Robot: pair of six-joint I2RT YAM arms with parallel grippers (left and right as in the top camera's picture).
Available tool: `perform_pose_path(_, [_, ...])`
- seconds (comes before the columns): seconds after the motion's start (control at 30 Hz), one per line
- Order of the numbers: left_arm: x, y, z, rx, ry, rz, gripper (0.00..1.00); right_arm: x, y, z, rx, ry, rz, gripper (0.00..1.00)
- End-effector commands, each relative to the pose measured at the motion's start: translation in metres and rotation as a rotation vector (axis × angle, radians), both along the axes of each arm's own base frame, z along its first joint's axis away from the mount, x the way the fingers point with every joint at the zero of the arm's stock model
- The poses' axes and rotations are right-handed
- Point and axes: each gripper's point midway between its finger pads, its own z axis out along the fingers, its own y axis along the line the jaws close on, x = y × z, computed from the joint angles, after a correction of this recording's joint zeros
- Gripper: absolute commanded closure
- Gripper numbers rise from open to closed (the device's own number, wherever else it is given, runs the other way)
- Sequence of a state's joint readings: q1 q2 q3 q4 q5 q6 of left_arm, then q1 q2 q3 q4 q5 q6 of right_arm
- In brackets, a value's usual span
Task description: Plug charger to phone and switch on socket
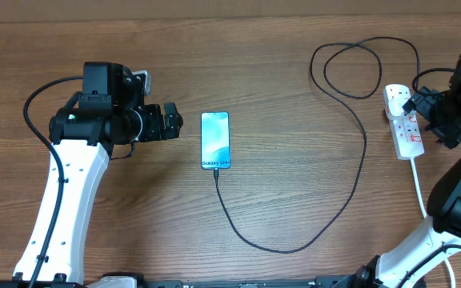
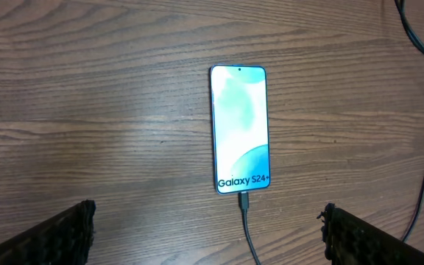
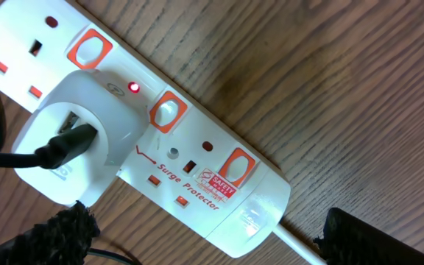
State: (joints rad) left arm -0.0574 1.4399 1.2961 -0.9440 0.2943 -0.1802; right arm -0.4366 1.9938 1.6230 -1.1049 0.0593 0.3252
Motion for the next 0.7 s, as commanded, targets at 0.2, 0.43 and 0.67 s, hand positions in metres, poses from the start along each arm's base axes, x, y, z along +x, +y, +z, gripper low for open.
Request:
perform_pose_path(0.2, [0.0007,0.0032,0.0022,0.007,-0.009,0.012,0.00,0.0139,-0.0052,0.0171,-0.040,-0.068,0.013,0.00])
perform_pose_path(0.43, [0.0007,0.0032,0.0022,0.007,-0.009,0.012,0.00,0.0145,-0.0055,0.0172,-0.042,-0.070,0.013,0.00])
perform_pose_path(0.67, [0.0007,0.0032,0.0022,0.007,-0.009,0.012,0.00,0.0145,-0.0055,0.0172,-0.042,-0.070,0.013,0.00])
